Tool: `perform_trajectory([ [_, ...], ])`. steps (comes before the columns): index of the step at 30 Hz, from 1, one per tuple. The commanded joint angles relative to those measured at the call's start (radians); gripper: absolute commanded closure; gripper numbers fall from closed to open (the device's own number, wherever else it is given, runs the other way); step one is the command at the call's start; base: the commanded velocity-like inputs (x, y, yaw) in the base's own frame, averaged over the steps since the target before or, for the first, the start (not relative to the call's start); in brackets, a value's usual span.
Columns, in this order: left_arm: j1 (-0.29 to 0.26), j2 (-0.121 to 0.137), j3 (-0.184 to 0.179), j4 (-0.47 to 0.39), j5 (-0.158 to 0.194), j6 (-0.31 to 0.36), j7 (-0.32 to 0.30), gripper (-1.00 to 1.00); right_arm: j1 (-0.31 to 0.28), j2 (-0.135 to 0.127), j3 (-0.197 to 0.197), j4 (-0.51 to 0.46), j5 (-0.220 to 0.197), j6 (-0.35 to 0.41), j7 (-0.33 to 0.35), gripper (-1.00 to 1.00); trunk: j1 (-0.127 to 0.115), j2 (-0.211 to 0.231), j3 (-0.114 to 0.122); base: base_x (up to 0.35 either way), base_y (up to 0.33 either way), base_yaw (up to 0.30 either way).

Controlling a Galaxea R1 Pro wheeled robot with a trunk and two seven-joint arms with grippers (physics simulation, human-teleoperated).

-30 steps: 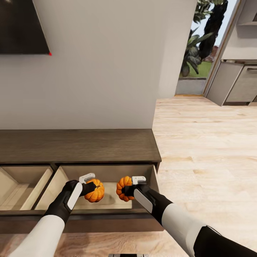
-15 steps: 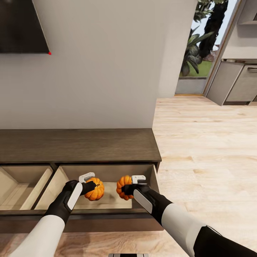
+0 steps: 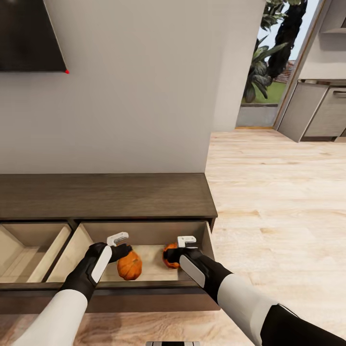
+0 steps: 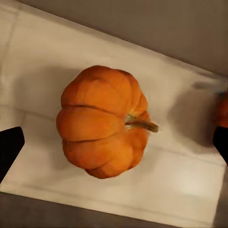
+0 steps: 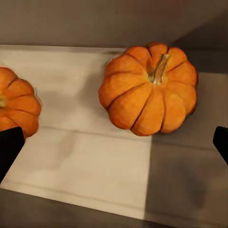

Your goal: Place each of the two pumpkins and all three candles from the living room inside a cabinet in the living room (use any cabinet), then make sure every cabinet is closed, and position the cauldron so it is next to a table in the living room.

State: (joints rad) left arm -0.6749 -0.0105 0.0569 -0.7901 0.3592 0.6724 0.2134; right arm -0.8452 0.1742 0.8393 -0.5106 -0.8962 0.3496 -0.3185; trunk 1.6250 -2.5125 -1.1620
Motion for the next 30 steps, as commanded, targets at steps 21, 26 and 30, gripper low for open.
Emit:
perform_trajectory([
  [21,-0.001,0.003,0.01,-0.012,0.016,0.009,0.006,-1.0,-0.002,-0.001,0.006,-0.001,-0.01,0.002,-0.008,-1.0,-0.01,0.005,0.08,0.0,0.0,0.0],
  [26,-0.001,0.003,0.011,-0.014,0.013,0.01,0.007,-1.0,-0.001,-0.001,0.006,0.0,-0.01,0.001,-0.008,-1.0,-0.012,0.006,0.1,0.0,0.0,0.0],
  [30,-0.001,0.007,0.011,-0.014,0.017,0.011,0.006,-1.0,-0.001,-0.001,0.006,0.0,-0.01,0.0,-0.008,-1.0,-0.014,0.007,0.115,-0.012,0.0,0.0],
])
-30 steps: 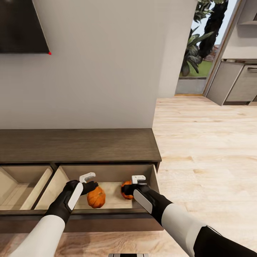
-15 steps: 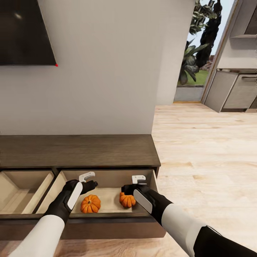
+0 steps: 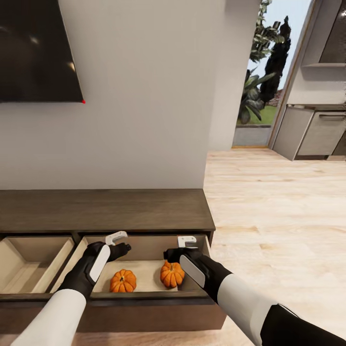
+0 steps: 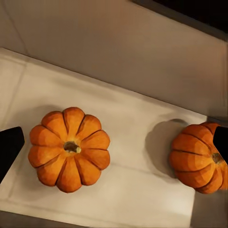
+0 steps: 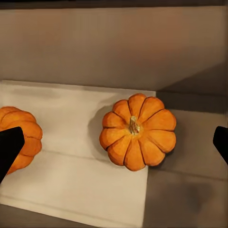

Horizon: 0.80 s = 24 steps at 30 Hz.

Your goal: Place each of the two pumpkins and all three candles from the living room inside a cabinet in the living room (use any cabinet), then make sure every cabinet is closed, and position the cauldron so it is next to a table in the living room.

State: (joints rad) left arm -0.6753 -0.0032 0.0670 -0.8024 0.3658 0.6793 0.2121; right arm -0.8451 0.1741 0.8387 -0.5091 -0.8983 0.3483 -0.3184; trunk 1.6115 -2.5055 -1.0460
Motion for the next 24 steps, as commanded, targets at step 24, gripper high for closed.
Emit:
perform_trajectory([
  [24,-0.001,0.002,0.002,-0.003,0.016,0.003,0.007,-1.0,-0.002,-0.001,0.007,-0.003,-0.008,-0.035,0.0,-1.0,-0.011,0.005,0.092,-0.095,0.0,0.0],
])
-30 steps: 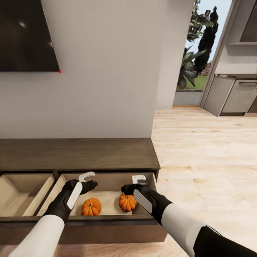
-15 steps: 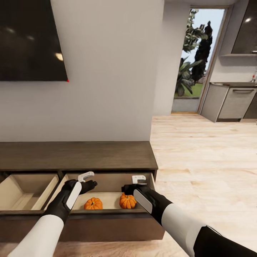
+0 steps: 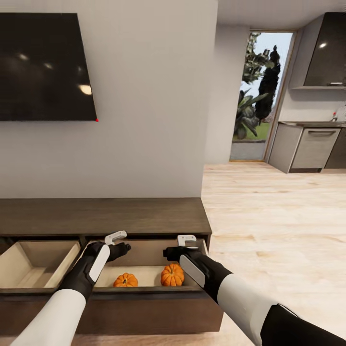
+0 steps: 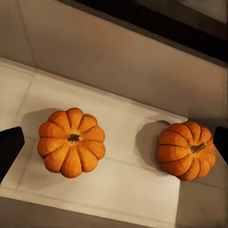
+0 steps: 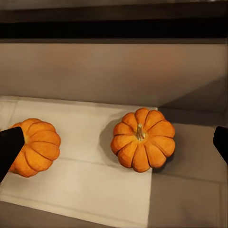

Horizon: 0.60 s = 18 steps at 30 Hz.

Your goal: Place each of the two pumpkins and all three candles from the living room inside a cabinet in the living room (use any cabinet), then make sure every cabinet is closed, and position the cauldron so it is next to a table in the living room.

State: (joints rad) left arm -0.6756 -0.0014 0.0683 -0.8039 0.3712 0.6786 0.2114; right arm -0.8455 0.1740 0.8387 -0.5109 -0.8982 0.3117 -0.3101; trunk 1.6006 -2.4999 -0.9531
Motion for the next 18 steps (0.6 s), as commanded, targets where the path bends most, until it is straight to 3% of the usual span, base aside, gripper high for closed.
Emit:
perform_trajectory([
  [1,0.0,0.0,0.001,-0.001,0.011,0.004,0.008,-1.0,-0.001,-0.001,0.007,-0.002,-0.008,0.002,-0.008,-1.0,-0.001,0.0,0.003,0.0,0.0,0.0],
  [18,0.0,-0.001,0.004,-0.028,0.011,0.004,0.006,-1.0,-0.001,-0.001,0.007,-0.003,-0.006,-0.008,-0.006,-1.0,-0.066,0.119,0.056,-0.145,0.027,0.0],
])
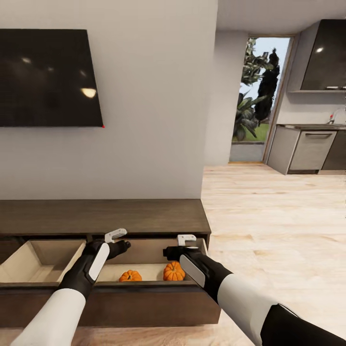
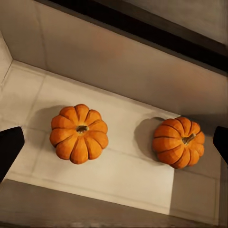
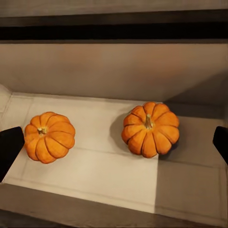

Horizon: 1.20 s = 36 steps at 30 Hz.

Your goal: Place each of the two pumpkins and all three candles from the living room inside a cabinet in the living room (use any cabinet), then make sure every cabinet is closed, and position the cauldron so it is next to a table in the living room.

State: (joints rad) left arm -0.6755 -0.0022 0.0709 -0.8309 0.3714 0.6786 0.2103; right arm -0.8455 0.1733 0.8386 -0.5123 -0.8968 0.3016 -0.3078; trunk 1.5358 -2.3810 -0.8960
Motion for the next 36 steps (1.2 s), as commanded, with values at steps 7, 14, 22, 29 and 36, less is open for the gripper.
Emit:
perform_trajectory([
  [7,-0.001,-0.001,0.0,-0.002,0.011,0.004,0.008,-1.0,-0.001,-0.001,0.007,-0.004,-0.008,-0.005,-0.008,-1.0,-0.028,0.049,0.021,-0.318,0.088,0.0],
  [14,0.0,-0.001,0.0,-0.002,0.011,0.004,0.008,-1.0,-0.001,-0.001,0.007,-0.005,-0.008,-0.006,-0.008,-1.0,-0.054,0.098,0.043,-0.333,0.094,0.0],
  [22,0.0,0.001,0.0,-0.002,0.01,0.004,0.008,-1.0,-0.001,-0.001,0.007,-0.007,-0.008,-0.014,-0.007,-1.0,-0.085,0.154,0.068,-0.334,0.084,0.0],
  [29,0.0,0.0,-0.001,0.001,0.005,0.003,0.01,-1.0,-0.001,-0.001,0.065,-0.016,-0.005,-0.05,-0.008,-1.0,-0.112,0.203,0.09,-0.334,0.022,0.0],
  [36,0.0,-0.001,-0.005,0.005,0.0,0.001,0.011,-1.0,-0.001,0.0,0.09,0.006,-0.046,-0.034,-0.025,-1.0,-0.123,0.224,0.099,-0.334,0.001,0.0],
])
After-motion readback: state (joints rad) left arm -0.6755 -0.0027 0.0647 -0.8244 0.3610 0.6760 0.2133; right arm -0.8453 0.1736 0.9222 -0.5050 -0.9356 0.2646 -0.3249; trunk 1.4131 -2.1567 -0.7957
